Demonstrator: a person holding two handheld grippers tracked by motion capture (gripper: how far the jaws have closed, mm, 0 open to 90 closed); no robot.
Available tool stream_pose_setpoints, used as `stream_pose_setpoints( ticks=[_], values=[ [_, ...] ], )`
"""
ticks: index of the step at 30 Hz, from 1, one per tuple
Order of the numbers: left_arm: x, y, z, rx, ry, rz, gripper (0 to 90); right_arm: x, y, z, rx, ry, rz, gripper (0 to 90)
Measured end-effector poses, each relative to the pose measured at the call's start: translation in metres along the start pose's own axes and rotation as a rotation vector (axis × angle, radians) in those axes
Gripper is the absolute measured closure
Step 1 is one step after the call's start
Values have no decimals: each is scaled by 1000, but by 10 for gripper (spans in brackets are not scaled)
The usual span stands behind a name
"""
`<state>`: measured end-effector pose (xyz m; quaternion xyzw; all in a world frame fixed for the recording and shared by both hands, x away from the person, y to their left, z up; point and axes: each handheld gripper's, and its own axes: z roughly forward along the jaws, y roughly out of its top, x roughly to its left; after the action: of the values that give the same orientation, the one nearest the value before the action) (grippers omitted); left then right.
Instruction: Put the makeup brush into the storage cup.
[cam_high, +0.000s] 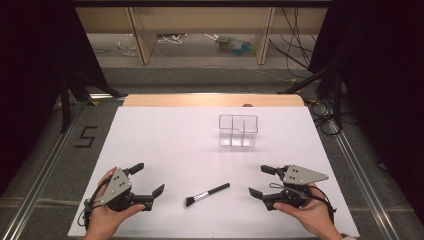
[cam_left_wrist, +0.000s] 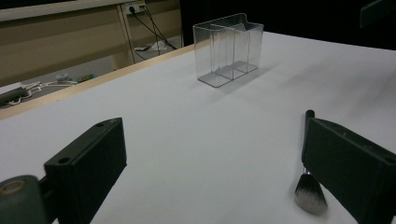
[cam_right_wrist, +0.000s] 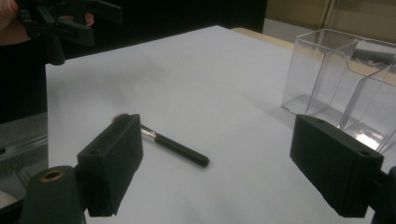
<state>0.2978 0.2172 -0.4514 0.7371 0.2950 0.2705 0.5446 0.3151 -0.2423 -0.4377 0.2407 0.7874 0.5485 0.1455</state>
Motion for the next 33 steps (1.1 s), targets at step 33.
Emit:
stream_pose_setpoints(
  ticks=[33],
  values=[
    [-2, -1, 2, 23, -8, 2, 79, 2, 35, 70, 325, 128, -200, 230]
  ],
)
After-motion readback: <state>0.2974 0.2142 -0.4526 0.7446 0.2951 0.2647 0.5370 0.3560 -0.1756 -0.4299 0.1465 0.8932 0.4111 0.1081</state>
